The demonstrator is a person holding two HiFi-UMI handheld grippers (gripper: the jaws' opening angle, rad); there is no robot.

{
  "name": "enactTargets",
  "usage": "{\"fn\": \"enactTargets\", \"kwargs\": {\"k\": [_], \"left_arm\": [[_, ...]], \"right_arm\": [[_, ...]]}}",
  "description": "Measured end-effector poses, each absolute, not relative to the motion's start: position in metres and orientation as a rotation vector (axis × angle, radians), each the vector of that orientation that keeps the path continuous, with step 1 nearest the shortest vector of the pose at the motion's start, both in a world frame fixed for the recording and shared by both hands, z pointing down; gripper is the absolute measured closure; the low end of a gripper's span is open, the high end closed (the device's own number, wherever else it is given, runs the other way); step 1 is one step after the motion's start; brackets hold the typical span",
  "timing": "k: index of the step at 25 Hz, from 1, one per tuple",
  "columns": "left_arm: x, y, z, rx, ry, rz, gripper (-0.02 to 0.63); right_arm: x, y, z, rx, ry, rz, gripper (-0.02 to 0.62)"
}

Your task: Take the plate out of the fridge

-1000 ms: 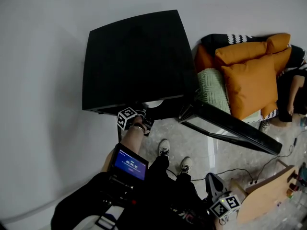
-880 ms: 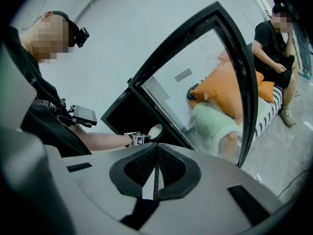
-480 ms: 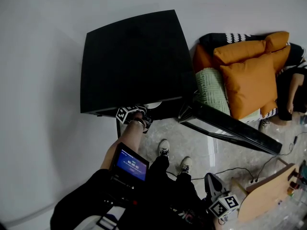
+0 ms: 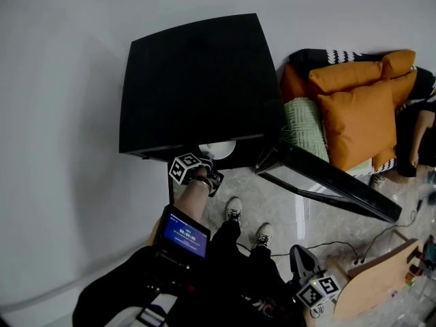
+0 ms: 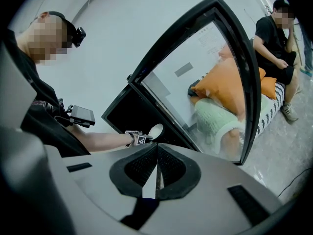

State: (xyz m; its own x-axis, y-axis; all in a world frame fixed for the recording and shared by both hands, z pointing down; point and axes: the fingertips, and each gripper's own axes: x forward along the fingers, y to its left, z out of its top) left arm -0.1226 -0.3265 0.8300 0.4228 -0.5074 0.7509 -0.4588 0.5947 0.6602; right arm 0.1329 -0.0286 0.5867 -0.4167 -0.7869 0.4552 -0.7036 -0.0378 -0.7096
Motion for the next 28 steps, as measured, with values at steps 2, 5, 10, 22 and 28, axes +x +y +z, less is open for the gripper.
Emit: {"fn": "enactTargets", "kwargs": {"k": [2, 5, 10, 22, 28], "left_arm": [[-0.12, -0.317, 0.829, 0.998, -1.181, -0.079, 0.56], [-0.119, -0.305, 0.828, 1.0, -1.167, -0.133, 0.564], [-0.122, -0.294, 0.828, 1.013, -1.161, -0.18, 0.565], [-0.123, -0.296, 0.825, 1.092, -1.084, -0.368, 0.569], [-0.116, -0.306, 0.833, 1.11, -1.057, -0.403, 0.566]], "right_arm": [[0.134, -0.027, 0.588, -1.636, 2.143, -1.468, 0.588], [0.134, -0.024, 0.591, -1.629, 2.183, -1.474, 0.588], [0.132, -0.015, 0.592, -1.616, 2.235, -1.527, 0.588], [0.122, -0.01, 0.591, -1.602, 2.244, -1.527, 0.588], [0.116, -0.011, 0.59, -1.611, 2.231, -1.535, 0.588]]}}
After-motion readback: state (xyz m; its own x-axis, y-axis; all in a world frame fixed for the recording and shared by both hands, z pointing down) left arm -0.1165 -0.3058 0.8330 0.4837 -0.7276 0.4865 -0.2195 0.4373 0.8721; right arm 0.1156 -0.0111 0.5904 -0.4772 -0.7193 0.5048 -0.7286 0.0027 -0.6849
